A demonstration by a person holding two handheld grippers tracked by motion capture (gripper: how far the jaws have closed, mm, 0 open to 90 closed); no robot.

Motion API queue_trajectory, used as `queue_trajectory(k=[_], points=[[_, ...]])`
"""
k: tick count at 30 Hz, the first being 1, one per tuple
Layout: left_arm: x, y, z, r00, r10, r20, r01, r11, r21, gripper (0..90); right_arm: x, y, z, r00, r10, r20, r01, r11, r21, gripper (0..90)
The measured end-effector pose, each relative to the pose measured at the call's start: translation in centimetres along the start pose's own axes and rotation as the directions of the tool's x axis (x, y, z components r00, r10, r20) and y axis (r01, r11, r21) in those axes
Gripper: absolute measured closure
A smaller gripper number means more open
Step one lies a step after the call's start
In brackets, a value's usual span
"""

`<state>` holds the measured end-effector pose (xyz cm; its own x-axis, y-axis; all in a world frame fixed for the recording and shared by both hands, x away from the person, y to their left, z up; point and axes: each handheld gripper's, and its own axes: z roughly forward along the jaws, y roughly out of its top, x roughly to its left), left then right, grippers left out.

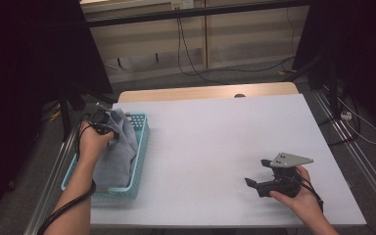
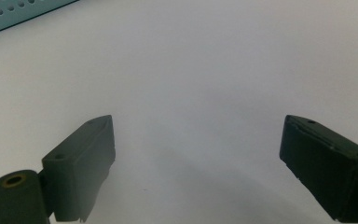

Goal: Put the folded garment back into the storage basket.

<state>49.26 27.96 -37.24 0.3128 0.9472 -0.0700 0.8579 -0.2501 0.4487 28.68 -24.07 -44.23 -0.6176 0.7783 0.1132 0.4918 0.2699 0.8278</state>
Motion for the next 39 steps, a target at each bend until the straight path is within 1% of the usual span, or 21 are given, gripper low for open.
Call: queue_trajectory(k=[5,7,8,13,15,18,19,23,25,29,31,33,37,39], points=[[0.2,0.7,0.0,1.0000,-0.007,-0.006,0.007,0.9999,-0.014,90.0,0.0,0.0,0.0,1.0000,0.000,-0.004,0.000,1.000,-0.002,10.0],[0.2,1.0,0.3,1.0000,-0.001,-0.007,0.001,0.9999,-0.017,90.0,0.0,0.0,0.1,1.0000,0.003,-0.007,-0.003,1.000,0.000,10.0],[0.2,1.1,0.6,0.9999,-0.008,-0.009,0.008,0.9997,-0.022,90.0,-0.1,0.0,0.1,1.0000,0.002,-0.007,-0.002,1.000,0.001,9.9],[0.0,1.5,2.5,1.0000,-0.006,0.006,0.006,0.9999,-0.015,90.0,-0.1,0.0,0.3,0.9999,0.005,-0.011,-0.004,1.000,0.007,10.0],[-0.1,1.5,3.2,1.0000,-0.002,0.002,0.002,0.9999,-0.012,90.0,-0.2,0.0,0.4,0.9999,0.003,-0.013,-0.003,1.000,0.007,10.0],[-0.1,1.3,4.3,0.9999,-0.007,0.008,0.007,1.0000,-0.005,90.0,-0.2,0.0,0.5,0.9999,0.003,-0.015,-0.003,1.000,0.010,10.0],[-0.1,1.2,4.7,0.9998,-0.015,0.012,0.015,0.9999,-0.007,90.0,-0.1,0.0,0.5,0.9999,0.004,-0.016,-0.004,1.000,0.010,10.0],[-0.2,0.8,5.8,0.9999,-0.003,0.015,0.003,1.0000,0.005,90.0,-0.1,0.0,0.7,0.9999,0.002,-0.015,-0.002,1.000,0.012,10.0],[-0.2,0.8,5.8,0.9998,-0.008,0.018,0.008,1.0000,0.003,90.0,0.0,0.0,0.7,0.9999,0.004,-0.015,-0.004,1.000,0.014,10.0],[0.0,1.1,4.8,0.9997,-0.002,0.025,0.002,1.0000,-0.004,90.0,-0.1,0.1,0.7,0.9999,0.004,-0.012,-0.004,1.000,0.009,10.0],[0.2,1.2,4.2,0.9998,0.002,0.021,-0.002,1.0000,-0.005,88.3,-0.1,0.1,0.7,0.9999,0.006,-0.014,-0.006,1.000,0.011,10.0],[0.3,1.2,3.7,0.9996,-0.004,0.028,0.004,1.0000,-0.007,86.7,-0.1,0.1,0.8,0.9999,0.006,-0.013,-0.006,1.000,0.012,10.0],[0.4,1.1,2.5,0.9997,-0.002,0.023,0.003,0.9997,-0.023,82.8,0.0,0.1,0.7,0.9999,0.003,-0.014,-0.003,1.000,0.012,10.0],[0.3,1.0,2.0,0.9997,0.001,0.025,-0.001,0.9998,-0.017,81.2,0.0,0.1,0.6,0.9999,0.000,-0.016,0.000,1.000,0.008,10.0]])
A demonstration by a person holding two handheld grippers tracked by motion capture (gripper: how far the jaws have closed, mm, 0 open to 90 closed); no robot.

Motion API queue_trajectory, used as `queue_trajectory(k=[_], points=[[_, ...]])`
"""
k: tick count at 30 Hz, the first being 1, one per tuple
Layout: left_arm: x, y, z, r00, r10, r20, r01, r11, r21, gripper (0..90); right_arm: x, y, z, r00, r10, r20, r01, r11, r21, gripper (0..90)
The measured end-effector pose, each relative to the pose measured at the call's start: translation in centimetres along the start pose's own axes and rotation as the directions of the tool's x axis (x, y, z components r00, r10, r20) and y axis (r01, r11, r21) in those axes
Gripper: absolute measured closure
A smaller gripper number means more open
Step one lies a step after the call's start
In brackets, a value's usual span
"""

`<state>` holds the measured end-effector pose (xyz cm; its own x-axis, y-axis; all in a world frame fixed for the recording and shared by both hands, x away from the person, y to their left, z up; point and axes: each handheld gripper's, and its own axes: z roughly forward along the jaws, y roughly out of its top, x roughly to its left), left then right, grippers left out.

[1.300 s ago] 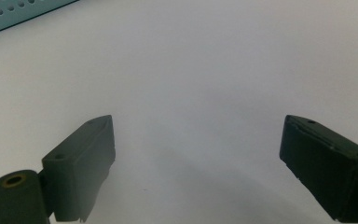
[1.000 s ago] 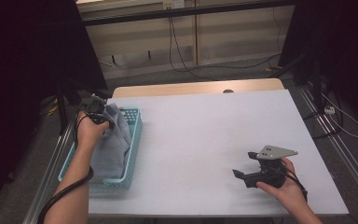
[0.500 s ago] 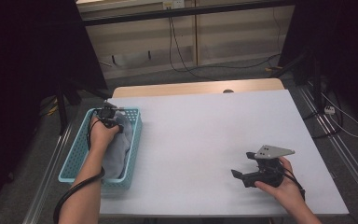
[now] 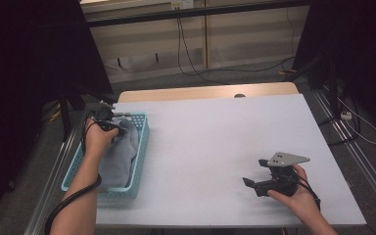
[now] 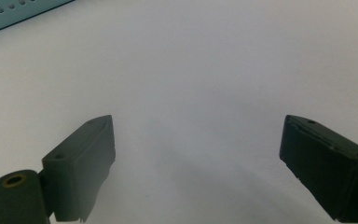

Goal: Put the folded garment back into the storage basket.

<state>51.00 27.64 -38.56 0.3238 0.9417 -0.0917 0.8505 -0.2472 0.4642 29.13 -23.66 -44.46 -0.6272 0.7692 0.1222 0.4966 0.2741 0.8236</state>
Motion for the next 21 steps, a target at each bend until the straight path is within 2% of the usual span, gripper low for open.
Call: queue_trajectory(k=[4,9,11,15,19,21], points=[[-0.2,0.0,-1.2,1.0000,0.004,-0.003,-0.004,0.9999,-0.014,76.3,0.0,0.2,0.0,1.0000,-0.001,-0.001,0.001,1.000,-0.003,10.0],[-0.5,0.1,-2.2,0.9998,0.007,0.017,-0.006,0.9997,-0.022,69.1,0.0,0.2,0.0,1.0000,0.002,0.001,-0.002,1.000,-0.004,9.9],[-0.9,0.2,-2.6,0.9991,0.013,0.041,-0.012,0.9997,-0.023,65.2,0.0,0.3,0.0,1.0000,0.001,0.001,-0.001,1.000,-0.008,9.9],[-1.6,0.3,-3.1,0.9980,0.028,0.056,-0.026,0.9991,-0.033,61.4,0.0,0.3,0.0,1.0000,0.001,-0.001,-0.001,1.000,-0.008,9.9],[-2.5,0.4,-3.7,0.9934,0.039,0.108,-0.034,0.9983,-0.048,56.1,0.0,0.3,0.1,1.0000,0.001,-0.002,-0.001,1.000,-0.006,9.9],[-3.2,0.5,-4.0,0.9912,0.058,0.119,-0.053,0.9975,-0.047,52.4,0.0,0.3,0.1,1.0000,0.001,-0.001,-0.001,1.000,-0.006,9.9]])
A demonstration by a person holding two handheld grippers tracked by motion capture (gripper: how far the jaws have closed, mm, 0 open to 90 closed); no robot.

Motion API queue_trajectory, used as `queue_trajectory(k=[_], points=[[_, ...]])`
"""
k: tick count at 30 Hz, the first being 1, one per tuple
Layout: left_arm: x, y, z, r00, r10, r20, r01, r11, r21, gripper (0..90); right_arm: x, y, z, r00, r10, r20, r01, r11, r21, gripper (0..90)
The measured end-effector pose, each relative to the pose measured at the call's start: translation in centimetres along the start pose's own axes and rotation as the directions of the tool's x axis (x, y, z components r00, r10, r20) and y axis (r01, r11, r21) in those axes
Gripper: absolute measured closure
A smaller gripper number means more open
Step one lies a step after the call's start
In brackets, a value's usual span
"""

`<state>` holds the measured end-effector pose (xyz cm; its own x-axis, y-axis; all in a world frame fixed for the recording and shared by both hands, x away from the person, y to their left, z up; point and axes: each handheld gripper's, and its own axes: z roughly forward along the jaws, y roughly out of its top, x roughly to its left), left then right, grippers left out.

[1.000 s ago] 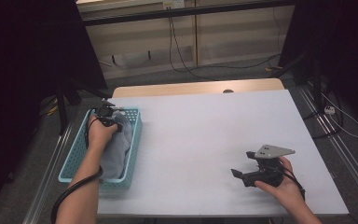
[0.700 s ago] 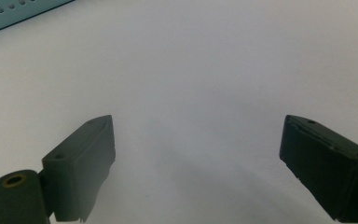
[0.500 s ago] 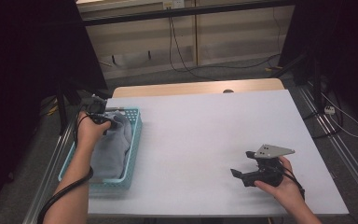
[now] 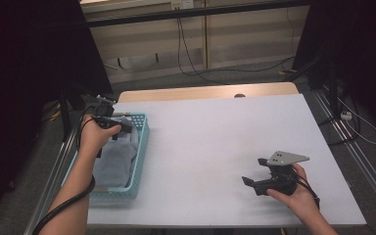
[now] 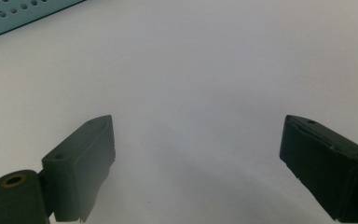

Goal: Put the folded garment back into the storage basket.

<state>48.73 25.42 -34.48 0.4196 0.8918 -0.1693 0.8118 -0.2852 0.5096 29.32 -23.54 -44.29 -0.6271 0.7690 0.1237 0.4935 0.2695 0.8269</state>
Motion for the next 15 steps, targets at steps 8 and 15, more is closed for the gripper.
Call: queue_trajectory(k=[8,15], points=[[-2.4,0.8,-1.3,0.9978,0.047,0.046,-0.046,0.9985,-0.029,43.0,0.1,0.1,-0.1,1.0000,0.003,0.005,-0.003,1.000,-0.003,9.9],[-4.1,0.8,-1.5,0.9923,0.084,0.091,-0.081,0.9960,-0.036,38.9,-0.1,0.0,-0.3,0.9999,0.011,0.011,-0.011,1.000,-0.006,9.9]])
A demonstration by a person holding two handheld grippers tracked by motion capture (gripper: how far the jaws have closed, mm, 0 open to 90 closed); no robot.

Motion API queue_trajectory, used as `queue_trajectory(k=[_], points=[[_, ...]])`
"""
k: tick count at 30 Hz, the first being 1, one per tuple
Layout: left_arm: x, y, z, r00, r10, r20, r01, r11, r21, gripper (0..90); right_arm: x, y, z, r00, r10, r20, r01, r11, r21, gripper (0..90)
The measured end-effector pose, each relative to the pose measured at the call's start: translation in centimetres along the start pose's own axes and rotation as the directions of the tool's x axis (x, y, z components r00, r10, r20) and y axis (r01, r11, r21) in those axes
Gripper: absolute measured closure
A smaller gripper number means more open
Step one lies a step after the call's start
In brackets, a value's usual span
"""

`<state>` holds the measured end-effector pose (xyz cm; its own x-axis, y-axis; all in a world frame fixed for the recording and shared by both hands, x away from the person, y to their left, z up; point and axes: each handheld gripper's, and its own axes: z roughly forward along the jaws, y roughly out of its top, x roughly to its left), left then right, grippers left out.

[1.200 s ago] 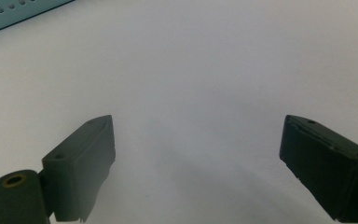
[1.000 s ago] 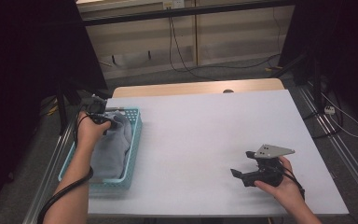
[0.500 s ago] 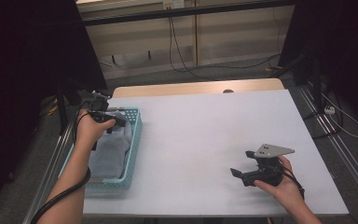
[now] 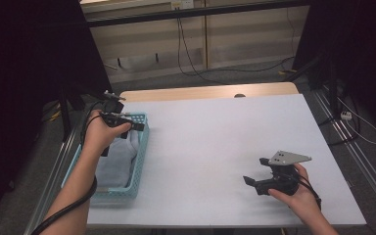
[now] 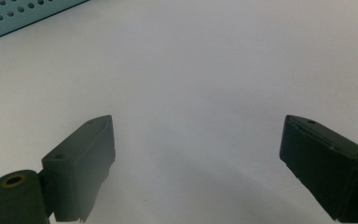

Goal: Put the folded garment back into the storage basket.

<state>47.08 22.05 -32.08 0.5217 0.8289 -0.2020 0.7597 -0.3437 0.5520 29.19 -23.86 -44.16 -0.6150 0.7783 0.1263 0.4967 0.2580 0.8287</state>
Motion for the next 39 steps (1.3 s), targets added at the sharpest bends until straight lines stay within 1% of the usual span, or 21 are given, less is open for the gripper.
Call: queue_trajectory(k=[3,4,6,7,10,12,13,18,20,21,22,23,24,25,27,28,29,30,32,34,39], points=[[-0.9,0.0,0.2,0.9997,0.022,0.014,-0.022,0.9997,0.005,37.7,0.0,0.0,0.0,1.0000,0.001,0.001,-0.001,1.000,-0.001,9.9],[-1.1,0.0,0.3,0.9994,0.033,0.011,-0.033,0.9995,0.005,36.8,0.0,0.0,-0.1,1.0000,-0.001,0.000,0.001,1.000,-0.003,9.9],[-1.5,0.0,0.5,0.9991,0.039,0.020,-0.039,0.9992,0.007,36.0,0.0,0.0,-0.1,1.0000,-0.002,0.000,0.002,1.000,-0.003,9.9],[-1.8,0.0,0.7,0.9988,0.039,0.028,-0.039,0.9992,0.006,35.9,0.0,0.0,-0.2,1.0000,-0.003,0.000,0.003,1.000,-0.004,9.9],[-2.5,0.1,1.0,0.9968,0.065,0.047,-0.065,0.9978,0.011,34.8,-0.1,0.0,-0.3,1.0000,-0.003,0.003,0.003,1.000,-0.005,9.9],[-3.1,0.1,1.2,0.9957,0.070,0.060,-0.071,0.9975,0.008,33.5,-0.2,0.0,-0.3,1.0000,0.000,0.004,0.000,1.000,-0.003,9.9],[-3.3,0.1,1.3,0.9944,0.080,0.070,-0.081,0.9967,0.011,32.8,-0.2,0.0,-0.3,1.0000,0.001,0.005,-0.001,1.000,-0.003,9.9],[-4.5,0.0,1.9,0.9900,0.098,0.101,-0.099,0.9950,0.006,30.8,-0.2,-0.1,-0.4,1.0000,0.004,0.005,-0.004,1.000,-0.003,9.9],[-4.8,-0.1,2.1,0.9885,0.101,0.112,-0.103,0.9947,0.007,30.0,-0.1,0.0,-0.4,1.0000,0.004,0.005,-0.004,1.000,-0.003,9.9],[-5.0,-0.2,2.3,0.9883,0.095,0.119,-0.095,0.9954,0.000,29.8,-0.1,0.0,-0.4,1.0000,0.004,0.004,-0.004,1.000,-0.003,9.9],[-5.0,-0.3,2.3,0.9859,0.107,0.129,-0.108,0.9941,0.007,29.2,-0.1,0.0,-0.4,1.0000,0.003,0.004,-0.003,1.000,-0.003,9.9],[-5.2,-0.3,2.5,0.9858,0.105,0.131,-0.106,0.9943,0.003,28.9,-0.1,0.0,-0.4,1.0000,0.001,0.004,-0.001,1.000,-0.003,9.9],[-5.3,-0.4,2.5,0.9847,0.113,0.132,-0.115,0.9933,0.008,28.9,-0.1,0.0,-0.4,1.0000,0.000,0.004,0.000,1.000,-0.003,9.9],[-5.4,-0.4,2.6,0.9853,0.104,0.135,-0.106,0.9944,0.002,28.8,-0.1,0.0,-0.4,1.0000,-0.001,0.004,0.001,1.000,-0.002,9.9],[-5.5,-0.5,2.7,0.9824,0.114,0.147,-0.116,0.9932,0.005,28.5,-0.1,-0.1,-0.4,1.0000,-0.001,0.003,0.001,1.000,0.001,9.9],[-5.6,-0.5,2.7,0.9822,0.114,0.149,-0.116,0.9933,0.002,28.2,-0.1,-0.1,-0.4,1.0000,-0.001,0.003,0.001,1.000,0.001,9.9],[-5.7,-0.6,2.8,0.9809,0.125,0.149,-0.128,0.9918,0.007,28.0,-0.2,-0.1,-0.4,1.0000,0.000,0.005,0.000,1.000,0.001,9.9],[-5.8,-0.6,2.8,0.9807,0.127,0.149,-0.129,0.9916,0.008,27.8,-0.2,-0.2,-0.4,1.0000,0.003,0.005,-0.003,1.000,0.003,9.9],[-6.0,-0.8,2.9,0.9769,0.142,0.160,-0.146,0.9892,0.011,27.5,-0.3,-0.2,-0.4,1.0000,0.003,0.006,-0.003,1.000,0.004,9.9],[-6.3,-1.0,2.9,0.9751,0.148,0.165,-0.152,0.9884,0.009,27.1,-0.3,-0.2,-0.5,0.9999,0.007,0.009,-0.007,1.000,0.000,9.9],[-7.0,-1.5,3.2,0.9673,0.178,0.181,-0.183,0.9830,0.013,25.2,-0.2,-0.2,-0.6,1.0000,0.003,0.008,-0.003,1.000,0.003,9.8]])
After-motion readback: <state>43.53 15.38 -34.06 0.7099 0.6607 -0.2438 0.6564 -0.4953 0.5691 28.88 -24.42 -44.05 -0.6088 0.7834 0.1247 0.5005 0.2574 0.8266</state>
